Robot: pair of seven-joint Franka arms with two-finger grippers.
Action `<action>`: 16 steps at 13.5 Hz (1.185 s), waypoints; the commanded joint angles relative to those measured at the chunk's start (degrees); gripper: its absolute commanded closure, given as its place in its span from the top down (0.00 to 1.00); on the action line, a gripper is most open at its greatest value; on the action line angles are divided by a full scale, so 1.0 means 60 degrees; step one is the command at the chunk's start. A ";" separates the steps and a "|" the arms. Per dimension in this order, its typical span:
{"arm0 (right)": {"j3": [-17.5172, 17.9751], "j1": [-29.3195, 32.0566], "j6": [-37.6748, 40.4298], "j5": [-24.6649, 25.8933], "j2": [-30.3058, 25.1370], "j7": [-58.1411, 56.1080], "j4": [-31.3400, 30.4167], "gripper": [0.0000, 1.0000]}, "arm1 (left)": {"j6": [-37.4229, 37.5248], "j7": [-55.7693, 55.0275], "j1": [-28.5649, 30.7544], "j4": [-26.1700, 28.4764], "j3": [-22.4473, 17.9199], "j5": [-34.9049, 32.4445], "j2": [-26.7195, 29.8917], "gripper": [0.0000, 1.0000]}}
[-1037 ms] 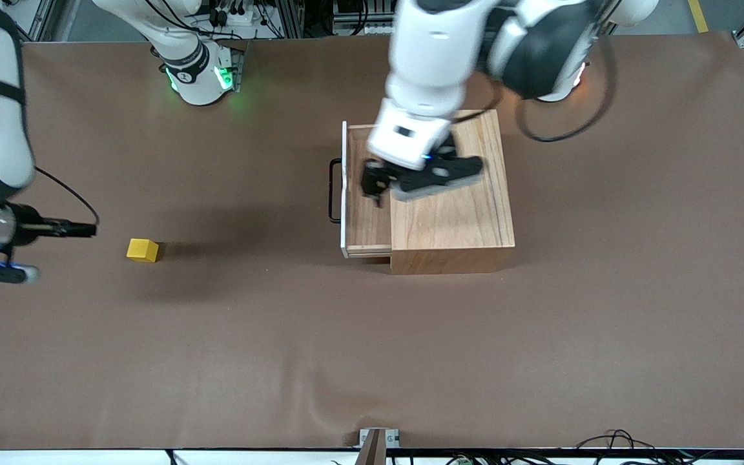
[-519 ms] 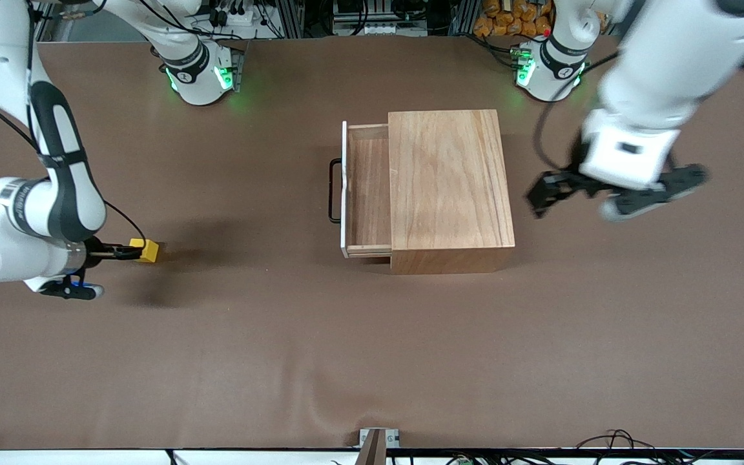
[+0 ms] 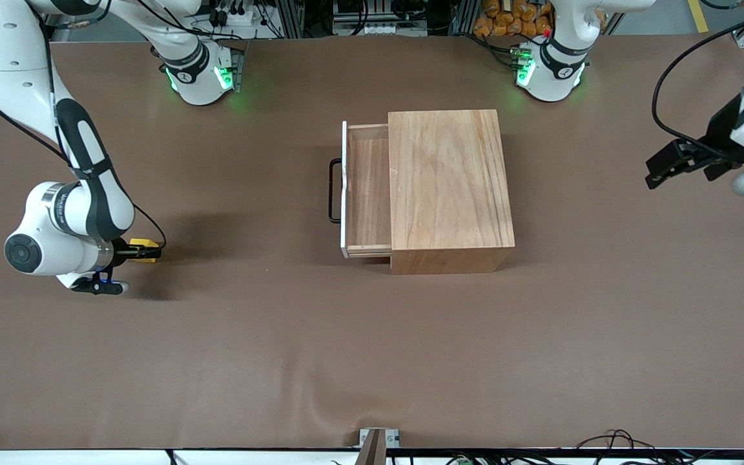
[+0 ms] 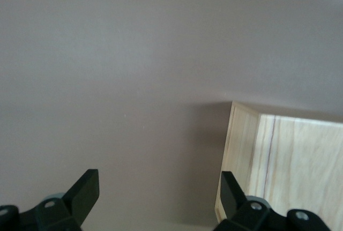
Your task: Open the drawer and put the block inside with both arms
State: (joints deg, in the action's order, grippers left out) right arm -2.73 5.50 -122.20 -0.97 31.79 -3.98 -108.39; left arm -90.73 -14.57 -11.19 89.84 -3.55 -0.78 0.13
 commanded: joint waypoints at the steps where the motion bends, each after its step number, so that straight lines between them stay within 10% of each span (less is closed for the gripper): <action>1: 0.0104 0.0211 0.0180 -0.0116 -0.0260 -0.0187 -0.0114 0.00 | -0.0696 0.0202 0.0034 0.1838 0.0108 0.0058 0.1264 1.00; 11: 0.0177 -0.1822 0.6124 -0.2323 -0.0377 0.1965 0.4452 0.00 | -0.0699 0.1711 0.0415 0.1564 0.0020 0.0043 0.1003 1.00; 16: 0.0279 -0.4851 0.6276 -0.2856 -0.0348 0.5492 0.5583 0.00 | -0.0948 0.1711 0.0459 0.1652 0.0020 0.0057 0.1018 1.00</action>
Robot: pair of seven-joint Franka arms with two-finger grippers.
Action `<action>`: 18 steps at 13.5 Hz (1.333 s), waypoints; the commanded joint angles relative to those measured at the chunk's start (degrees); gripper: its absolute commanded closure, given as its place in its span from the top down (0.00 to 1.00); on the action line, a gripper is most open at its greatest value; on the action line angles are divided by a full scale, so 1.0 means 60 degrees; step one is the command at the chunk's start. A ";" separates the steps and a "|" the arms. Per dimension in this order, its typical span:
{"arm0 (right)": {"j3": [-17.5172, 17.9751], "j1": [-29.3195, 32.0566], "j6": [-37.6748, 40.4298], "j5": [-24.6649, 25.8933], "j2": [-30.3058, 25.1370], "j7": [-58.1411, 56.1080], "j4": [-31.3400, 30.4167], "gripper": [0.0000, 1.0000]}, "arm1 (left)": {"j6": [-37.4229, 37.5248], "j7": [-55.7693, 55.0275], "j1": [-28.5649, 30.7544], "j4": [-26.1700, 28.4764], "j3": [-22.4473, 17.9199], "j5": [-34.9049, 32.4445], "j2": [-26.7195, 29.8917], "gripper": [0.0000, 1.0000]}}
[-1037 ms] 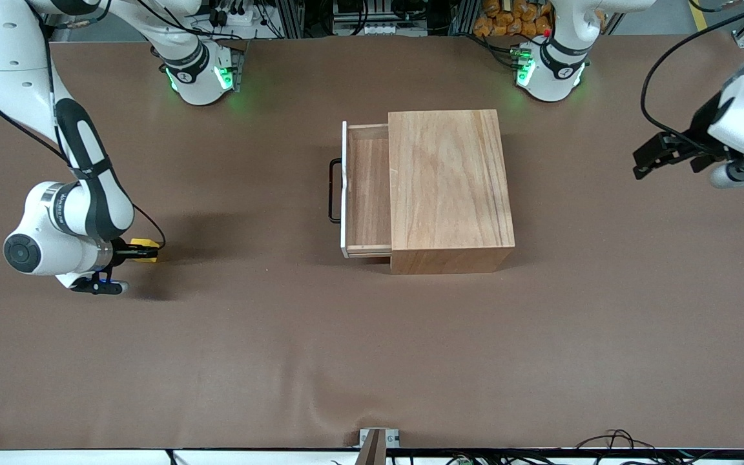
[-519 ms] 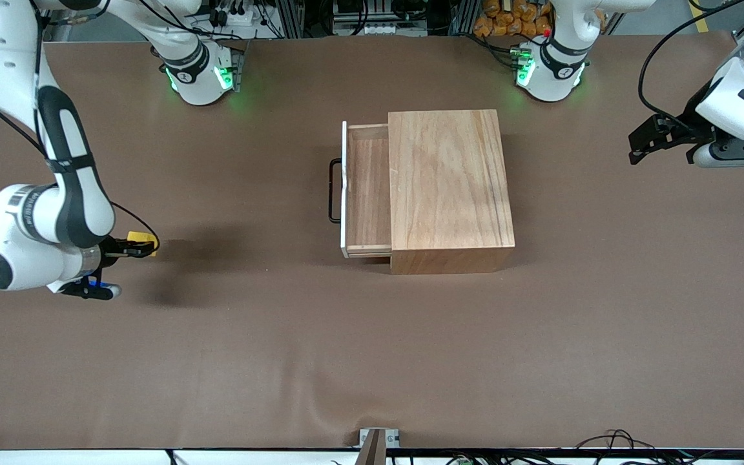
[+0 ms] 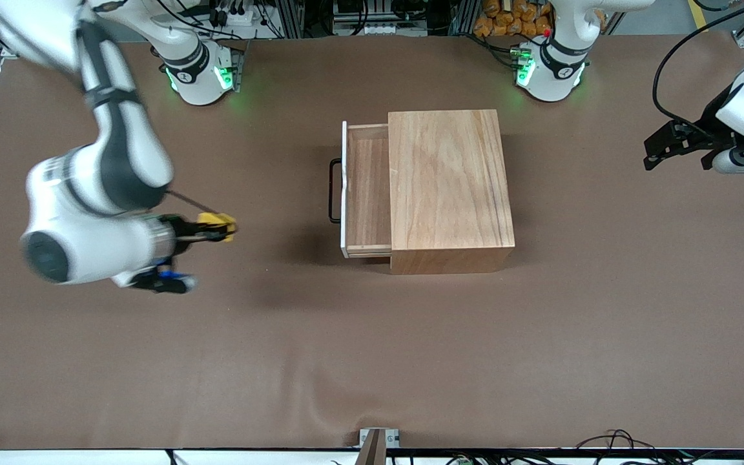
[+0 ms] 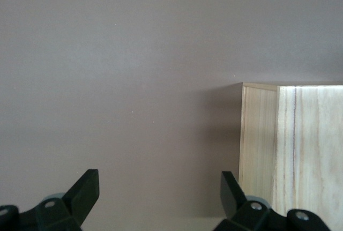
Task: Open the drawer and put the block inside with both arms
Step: 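Carry the yellow cube over the open drawer with the right gripper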
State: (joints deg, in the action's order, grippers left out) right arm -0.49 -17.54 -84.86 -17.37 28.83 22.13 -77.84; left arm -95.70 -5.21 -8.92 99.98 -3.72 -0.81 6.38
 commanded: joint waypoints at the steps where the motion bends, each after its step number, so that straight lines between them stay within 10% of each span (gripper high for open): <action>1: -0.0079 -0.1510 -0.0020 -0.0136 0.0132 0.1363 0.0595 0.00 | -0.0177 0.0150 0.0080 -0.0023 0.0049 0.0063 -0.0038 1.00; 7: -0.0108 -0.3914 -0.1704 0.0038 0.0278 0.2347 0.0509 0.00 | -0.0324 0.0165 0.0095 -0.0008 0.0020 0.0063 -0.0111 1.00; 16: -0.0108 -0.4371 -0.2350 0.0786 0.1010 0.2683 0.0215 0.04 | -0.0368 0.0165 0.0124 0.0153 -0.0010 0.0077 -0.0082 1.00; 17: -0.0108 -0.4357 -0.2336 0.0786 0.1010 0.2800 0.0230 0.64 | -0.0368 0.0165 0.0313 0.0153 0.0005 0.0077 -0.0067 1.00; 18: -0.0108 -0.4342 -0.2292 0.0786 0.0952 0.2830 0.0288 1.00 | -0.0383 0.0179 0.0372 0.0153 0.0019 0.0077 -0.0067 1.00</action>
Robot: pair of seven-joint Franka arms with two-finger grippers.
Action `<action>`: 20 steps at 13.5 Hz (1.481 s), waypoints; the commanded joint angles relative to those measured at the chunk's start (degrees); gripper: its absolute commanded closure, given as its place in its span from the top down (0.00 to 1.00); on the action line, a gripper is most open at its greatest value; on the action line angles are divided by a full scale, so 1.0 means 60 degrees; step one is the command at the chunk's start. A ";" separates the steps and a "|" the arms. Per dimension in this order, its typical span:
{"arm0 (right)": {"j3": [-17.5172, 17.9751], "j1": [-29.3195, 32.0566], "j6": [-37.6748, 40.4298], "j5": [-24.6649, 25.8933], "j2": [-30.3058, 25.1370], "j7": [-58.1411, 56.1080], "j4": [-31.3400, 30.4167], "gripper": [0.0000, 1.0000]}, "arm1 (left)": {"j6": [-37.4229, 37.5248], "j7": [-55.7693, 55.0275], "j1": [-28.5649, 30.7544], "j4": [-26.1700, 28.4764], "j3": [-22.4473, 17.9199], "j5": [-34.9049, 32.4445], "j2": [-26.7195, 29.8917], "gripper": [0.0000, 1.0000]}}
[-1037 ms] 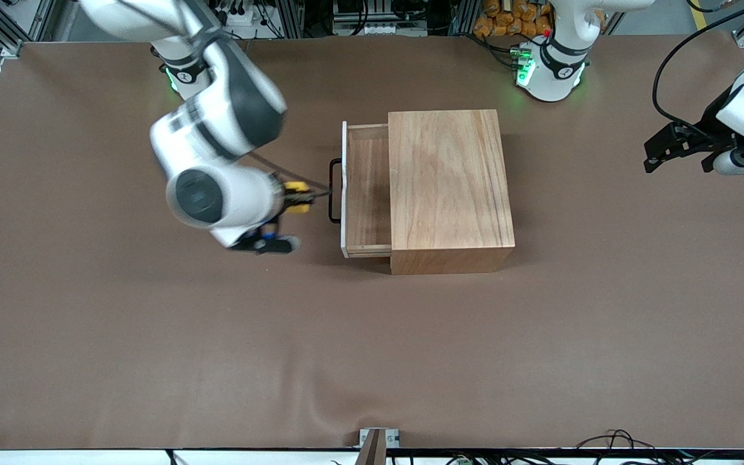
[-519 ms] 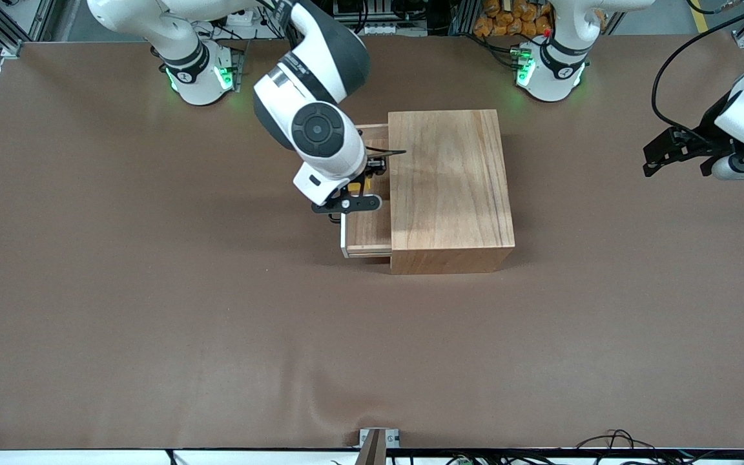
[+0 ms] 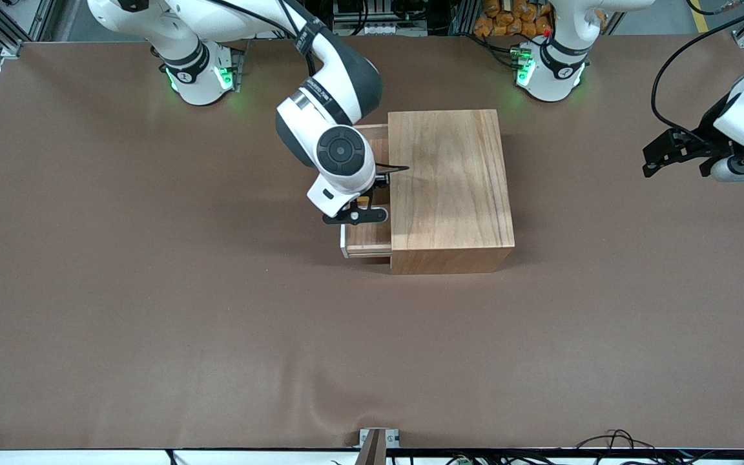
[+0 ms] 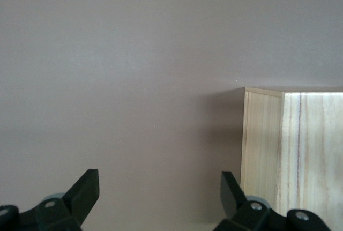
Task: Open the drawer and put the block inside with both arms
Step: 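Open the right gripper to drop the cube into the drawer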
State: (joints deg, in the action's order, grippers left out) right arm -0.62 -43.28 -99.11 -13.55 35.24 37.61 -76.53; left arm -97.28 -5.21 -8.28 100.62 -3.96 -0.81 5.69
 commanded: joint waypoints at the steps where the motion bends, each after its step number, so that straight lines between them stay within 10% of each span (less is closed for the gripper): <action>1: -0.0088 -0.0052 0.0126 0.0091 -0.0161 0.0235 0.0128 1.00 | -0.0119 0.0295 0.0281 0.0046 0.0060 0.0092 0.0047 1.00; 16: -0.0336 0.4559 0.2380 0.0281 -0.1961 -0.0902 0.2150 1.00 | -0.0207 0.0340 0.0282 0.0032 0.0060 0.0092 0.0018 1.00; 20: -0.0249 0.5702 0.3097 0.1450 -0.2812 -0.2017 0.2091 1.00 | -0.0178 0.0340 0.0282 0.0002 0.0060 0.0077 0.0047 1.00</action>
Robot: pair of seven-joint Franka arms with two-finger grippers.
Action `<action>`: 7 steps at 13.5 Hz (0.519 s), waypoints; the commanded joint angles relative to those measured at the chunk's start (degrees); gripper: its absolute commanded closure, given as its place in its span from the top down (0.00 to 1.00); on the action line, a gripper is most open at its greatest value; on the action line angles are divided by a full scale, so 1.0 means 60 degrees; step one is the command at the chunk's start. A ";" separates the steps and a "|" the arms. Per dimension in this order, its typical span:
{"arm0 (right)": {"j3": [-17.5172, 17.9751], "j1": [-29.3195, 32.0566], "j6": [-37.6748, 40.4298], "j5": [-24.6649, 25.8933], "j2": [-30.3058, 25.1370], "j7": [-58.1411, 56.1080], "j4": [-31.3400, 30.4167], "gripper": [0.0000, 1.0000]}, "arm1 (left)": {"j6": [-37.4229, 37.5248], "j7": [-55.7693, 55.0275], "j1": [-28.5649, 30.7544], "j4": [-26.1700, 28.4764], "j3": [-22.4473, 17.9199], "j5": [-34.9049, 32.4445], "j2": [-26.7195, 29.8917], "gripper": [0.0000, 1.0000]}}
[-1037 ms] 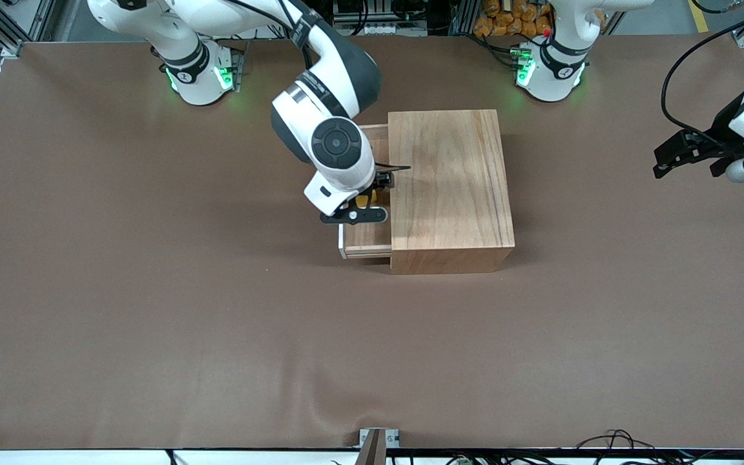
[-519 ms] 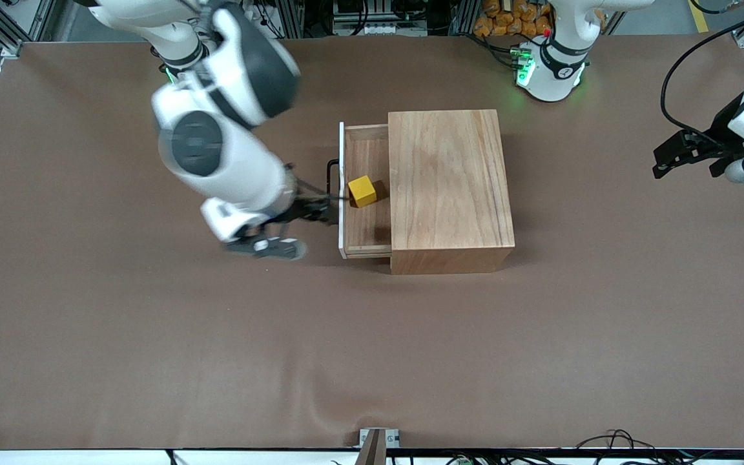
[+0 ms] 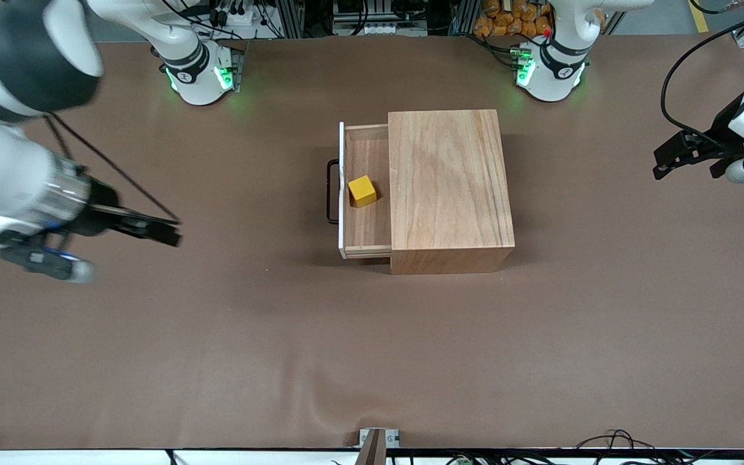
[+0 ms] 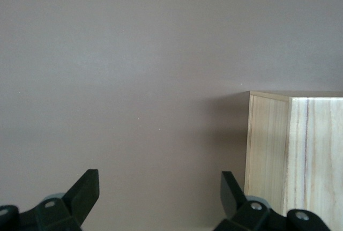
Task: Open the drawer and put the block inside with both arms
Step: 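Open the right gripper to drop the cube into the drawer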
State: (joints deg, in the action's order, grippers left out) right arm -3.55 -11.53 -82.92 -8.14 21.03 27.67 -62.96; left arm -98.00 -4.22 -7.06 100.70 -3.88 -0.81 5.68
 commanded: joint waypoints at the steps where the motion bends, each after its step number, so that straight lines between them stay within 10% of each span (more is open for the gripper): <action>1: 0.0240 0.0645 0.0925 0.0580 -0.0705 -0.0770 -0.0170 1.00 | -0.0043 0.0176 0.0063 0.0004 0.0060 0.0077 0.0049 1.00; 7: 0.0342 0.1409 0.0464 0.1105 -0.3075 -0.1506 -0.2537 1.00 | -0.0029 0.0190 0.0077 0.0005 0.0060 0.0091 0.0034 1.00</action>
State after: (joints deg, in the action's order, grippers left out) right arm -3.41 -4.05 -76.14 -4.54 10.17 19.71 -67.37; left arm -98.00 -4.20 -7.07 100.72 -3.80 -0.81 5.68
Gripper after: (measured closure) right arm 0.000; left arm 0.000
